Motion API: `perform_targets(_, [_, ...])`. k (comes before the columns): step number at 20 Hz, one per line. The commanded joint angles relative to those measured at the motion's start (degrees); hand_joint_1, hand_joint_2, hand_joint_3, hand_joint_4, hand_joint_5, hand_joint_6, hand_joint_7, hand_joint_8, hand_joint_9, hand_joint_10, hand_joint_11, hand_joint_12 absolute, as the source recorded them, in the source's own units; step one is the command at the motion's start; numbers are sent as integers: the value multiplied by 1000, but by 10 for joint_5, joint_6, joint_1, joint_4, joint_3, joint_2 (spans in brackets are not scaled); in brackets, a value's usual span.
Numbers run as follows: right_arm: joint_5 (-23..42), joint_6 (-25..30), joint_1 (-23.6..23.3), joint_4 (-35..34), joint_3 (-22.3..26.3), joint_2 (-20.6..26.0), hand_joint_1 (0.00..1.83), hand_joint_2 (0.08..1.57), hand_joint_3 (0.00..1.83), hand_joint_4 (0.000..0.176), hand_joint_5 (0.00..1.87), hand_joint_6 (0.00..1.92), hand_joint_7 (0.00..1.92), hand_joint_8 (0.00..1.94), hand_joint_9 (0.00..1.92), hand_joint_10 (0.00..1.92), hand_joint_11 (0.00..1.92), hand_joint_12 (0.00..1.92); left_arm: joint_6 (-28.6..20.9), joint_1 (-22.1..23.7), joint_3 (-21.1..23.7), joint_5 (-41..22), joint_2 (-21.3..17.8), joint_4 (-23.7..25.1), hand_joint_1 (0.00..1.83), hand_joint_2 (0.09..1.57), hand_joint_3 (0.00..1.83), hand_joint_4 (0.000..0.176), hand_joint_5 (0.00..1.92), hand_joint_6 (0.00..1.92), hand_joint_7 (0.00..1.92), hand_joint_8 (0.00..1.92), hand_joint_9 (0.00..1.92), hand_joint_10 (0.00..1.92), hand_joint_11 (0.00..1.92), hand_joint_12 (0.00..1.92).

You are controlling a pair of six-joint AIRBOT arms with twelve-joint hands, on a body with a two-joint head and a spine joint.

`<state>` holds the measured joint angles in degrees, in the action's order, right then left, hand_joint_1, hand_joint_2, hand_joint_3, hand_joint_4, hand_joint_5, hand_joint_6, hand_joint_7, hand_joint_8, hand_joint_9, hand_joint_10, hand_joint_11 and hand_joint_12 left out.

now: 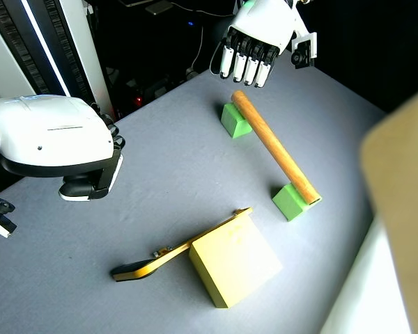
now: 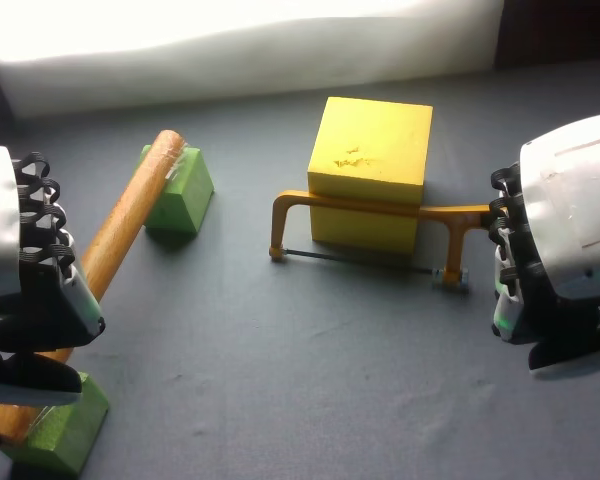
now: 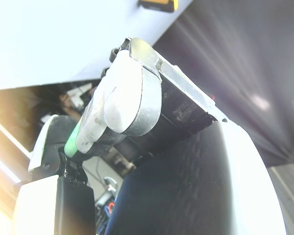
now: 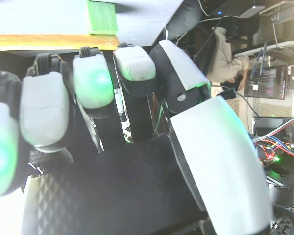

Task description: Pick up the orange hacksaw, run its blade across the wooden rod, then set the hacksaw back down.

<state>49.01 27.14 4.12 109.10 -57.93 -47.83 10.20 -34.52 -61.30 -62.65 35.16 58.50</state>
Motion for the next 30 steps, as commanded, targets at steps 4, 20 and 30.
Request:
perform_targets(4, [-3,2,-10,-41,4,5,186,1130,2,0,52,0,75,0,98,0,0,518,-1,-6,-12,-44,-6,-40,284,1176,7,8,89,3,89,0,114,1,0,451])
perform_targets(20, [-89,111,-12,-127,21,87,171,1109,5,0,70,5,89,6,110,7,0,607,-3,16,-6,190,-37,-78,102,1197,1,0,129,1,110,3,105,4,0,365])
perform_targets(30, [-186,274,88,-393,-15,96,927,1190,10,0,70,8,47,4,109,7,0,811,-21,15,142,290,-180,-117,91,1205,0,0,165,5,143,2,127,2,0,388])
